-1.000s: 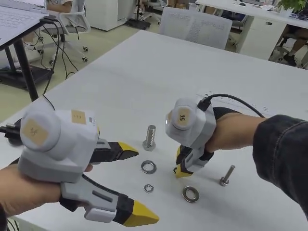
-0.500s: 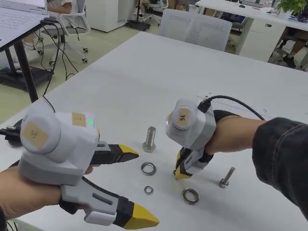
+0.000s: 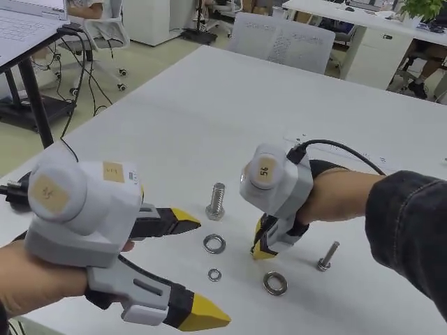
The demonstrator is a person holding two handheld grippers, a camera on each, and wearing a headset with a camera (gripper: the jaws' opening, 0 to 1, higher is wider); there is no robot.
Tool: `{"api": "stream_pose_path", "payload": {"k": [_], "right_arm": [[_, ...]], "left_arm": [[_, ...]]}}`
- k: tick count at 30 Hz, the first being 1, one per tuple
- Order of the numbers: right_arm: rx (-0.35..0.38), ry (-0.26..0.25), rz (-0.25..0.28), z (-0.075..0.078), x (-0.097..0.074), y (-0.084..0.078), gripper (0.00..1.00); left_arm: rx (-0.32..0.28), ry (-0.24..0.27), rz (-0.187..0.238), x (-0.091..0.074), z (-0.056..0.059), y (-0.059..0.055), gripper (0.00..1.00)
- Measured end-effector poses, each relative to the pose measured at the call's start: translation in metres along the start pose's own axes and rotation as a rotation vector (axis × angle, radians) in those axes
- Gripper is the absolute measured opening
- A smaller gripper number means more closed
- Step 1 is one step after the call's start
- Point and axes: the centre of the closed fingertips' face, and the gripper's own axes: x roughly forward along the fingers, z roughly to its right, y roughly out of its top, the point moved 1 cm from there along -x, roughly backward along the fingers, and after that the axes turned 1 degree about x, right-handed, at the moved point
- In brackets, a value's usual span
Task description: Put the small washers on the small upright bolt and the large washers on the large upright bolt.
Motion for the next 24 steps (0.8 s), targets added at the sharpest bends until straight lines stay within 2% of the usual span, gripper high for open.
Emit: {"api": "stream_pose_path", "payload": {"k": [9, 17, 24], "right_arm": [[-0.016, -0.011, -0.008, -0.001, -0.001, -0.002, 0.14], [0.018, -0.022, 0.013, 0.004, -0.015, -0.005, 0.14], [0.05, -0.042, 0.028, 0.003, -0.036, -0.014, 0.14]], "left_arm": [[-0.003, 0.001, -0.002, 0.0, 0.0, -0.001, 0.78], [0.0, -0.002, -0.006, 0.001, 0.001, -0.001, 0.78], [0.002, -0.005, -0.004, 0.001, 0.001, -0.001, 0.78]]}}
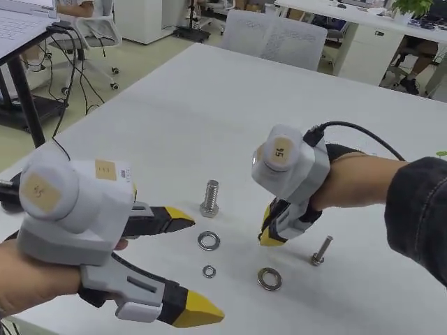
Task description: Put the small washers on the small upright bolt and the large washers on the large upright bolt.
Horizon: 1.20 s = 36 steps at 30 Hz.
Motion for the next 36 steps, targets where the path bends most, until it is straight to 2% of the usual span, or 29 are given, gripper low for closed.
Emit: {"api": "stream_pose_path", "payload": {"k": [12, 23, 36], "right_arm": [[0.016, -0.053, -0.004, -0.001, -0.036, -0.019, 0.14], [0.058, -0.092, -0.012, -0.002, -0.06, -0.038, 0.14], [0.09, -0.116, -0.044, -0.003, -0.071, -0.059, 0.14]], "left_arm": [[0.007, -0.006, 0.001, 0.0, 0.001, 0.001, 0.78], [0.01, -0.013, 0.0, 0.002, 0.002, 0.0, 0.78], [0.011, -0.021, -0.001, 0.0, 0.005, -0.001, 0.77]]}}
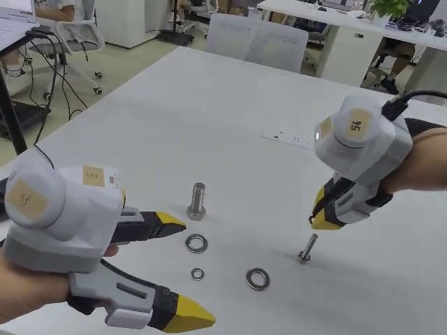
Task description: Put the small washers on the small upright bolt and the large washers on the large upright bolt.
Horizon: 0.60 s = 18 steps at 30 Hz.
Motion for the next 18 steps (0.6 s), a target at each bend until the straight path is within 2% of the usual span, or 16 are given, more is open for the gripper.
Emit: {"api": "stream_pose_path", "payload": {"k": [18], "right_arm": [[0.01, 0.021, -0.02, -0.004, 0.013, -0.009, 0.14]], "left_arm": [[0.0, 0.002, 0.005, -0.002, 0.001, 0.001, 0.77]]}}
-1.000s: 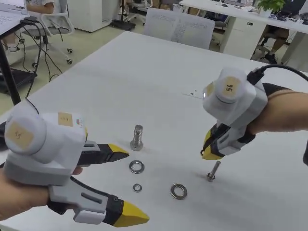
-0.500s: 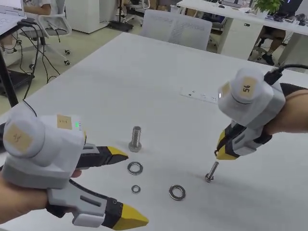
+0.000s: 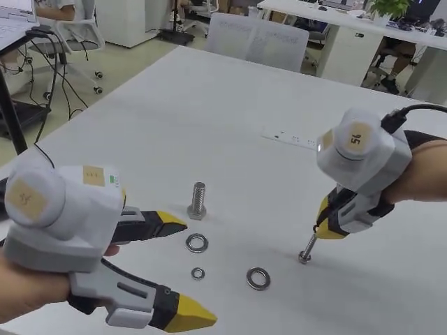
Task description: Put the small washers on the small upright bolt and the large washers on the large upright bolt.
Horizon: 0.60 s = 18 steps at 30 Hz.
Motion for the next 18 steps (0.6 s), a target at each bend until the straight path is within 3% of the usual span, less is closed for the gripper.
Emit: {"api": "stream_pose_path", "payload": {"k": [18], "right_arm": [[0.006, 0.019, 0.002, 0.0003, 0.0083, -0.0018, 0.14]], "left_arm": [[-0.003, 0.0, -0.002, 0.0015, -0.0008, 0.0, 0.77]]}}
